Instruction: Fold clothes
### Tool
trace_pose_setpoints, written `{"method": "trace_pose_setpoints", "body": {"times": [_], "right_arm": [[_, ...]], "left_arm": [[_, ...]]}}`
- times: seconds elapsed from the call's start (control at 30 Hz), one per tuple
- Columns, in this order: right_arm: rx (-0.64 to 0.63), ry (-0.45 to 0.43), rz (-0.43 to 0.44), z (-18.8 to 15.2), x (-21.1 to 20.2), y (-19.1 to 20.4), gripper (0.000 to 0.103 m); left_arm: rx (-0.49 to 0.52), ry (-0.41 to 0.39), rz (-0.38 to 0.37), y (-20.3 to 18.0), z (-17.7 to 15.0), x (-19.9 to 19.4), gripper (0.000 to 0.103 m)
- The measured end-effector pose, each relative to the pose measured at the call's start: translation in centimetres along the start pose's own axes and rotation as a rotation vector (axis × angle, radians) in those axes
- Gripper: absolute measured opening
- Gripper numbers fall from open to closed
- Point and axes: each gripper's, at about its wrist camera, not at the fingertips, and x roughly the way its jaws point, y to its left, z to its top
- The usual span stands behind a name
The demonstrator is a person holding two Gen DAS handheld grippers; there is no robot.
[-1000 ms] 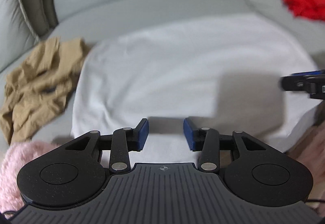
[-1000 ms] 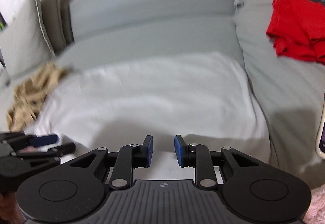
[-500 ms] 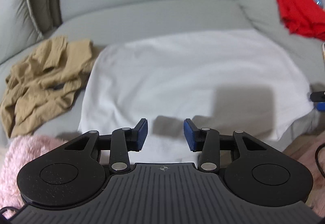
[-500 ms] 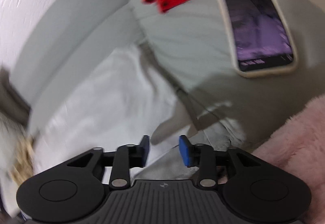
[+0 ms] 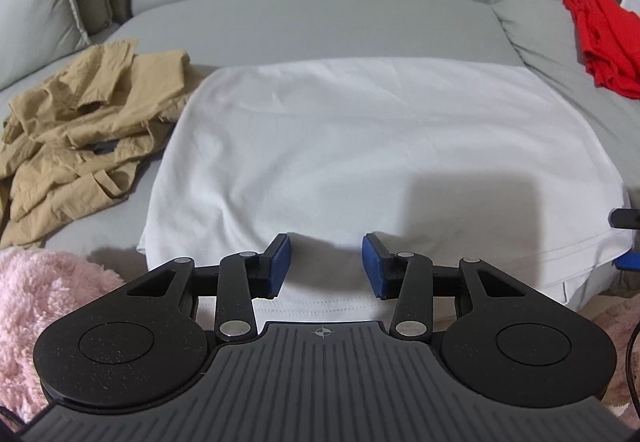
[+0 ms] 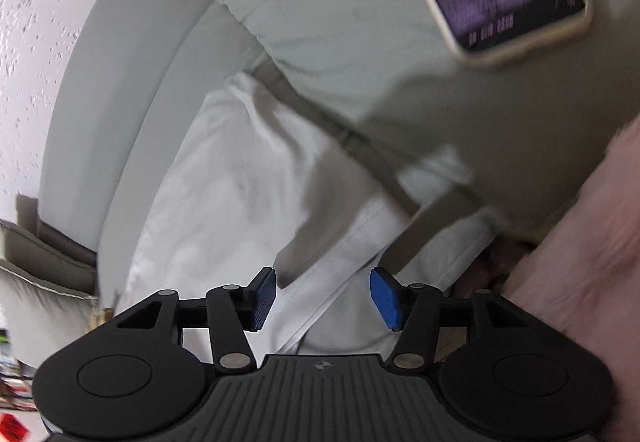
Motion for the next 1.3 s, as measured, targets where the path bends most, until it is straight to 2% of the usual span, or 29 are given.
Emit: {"method": "trace_pose_setpoints", "body": {"times": [0.17,0.4,0.6,0.8,0.9,1.03,1.17,1.2,1.23,1.3], "right_arm": [[0.019,-0.063,0.063,-0.2,-0.4,0.1,0.049],[0.025,-0.098,0.059,-0.8,0.4,0.4,0.049],[0.040,-0.167,0.069,-0.8,0.5,0.6,0.049],[0.007,-0.213,0.068,-0.9,-0.1,0.9,0.043],[0.011,-0.197,0.079,-0.6,-0.1,0.4,0.043],[-0.029,-0.110,0.031,-0.7,0.5,0.6,0.041],[0.051,-0.069,0.044,-0.6,0.6,-0.5,0.035],[0.050,-0.069,0.045,-0.5,0.7,-0.4,0.035],[0.051,-0.073,0.058,-0.5,0.8,-0.4,0.041],[0.064,-0.097,0.102,-0.3,0.9,-0.5,0.040]], "left_arm": [[-0.011,0.015,0.000,0.1,-0.1,0.5,0.049],[-0.017,0.022,0.001,0.1,-0.1,0.7,0.050],[-0.019,0.024,0.002,0.1,-0.2,0.7,0.050],[-0.033,0.029,-0.004,0.3,-0.1,0.7,0.050],[-0.034,0.031,-0.003,0.3,-0.1,0.7,0.050],[-0.033,0.032,-0.002,0.2,-0.1,0.7,0.051],[-0.033,0.033,-0.003,0.2,-0.2,0.8,0.051],[-0.033,0.033,-0.002,0.2,-0.2,0.8,0.051],[-0.033,0.033,-0.002,0.2,-0.2,0.7,0.051],[-0.032,0.032,-0.001,0.2,-0.2,0.7,0.051]]}}
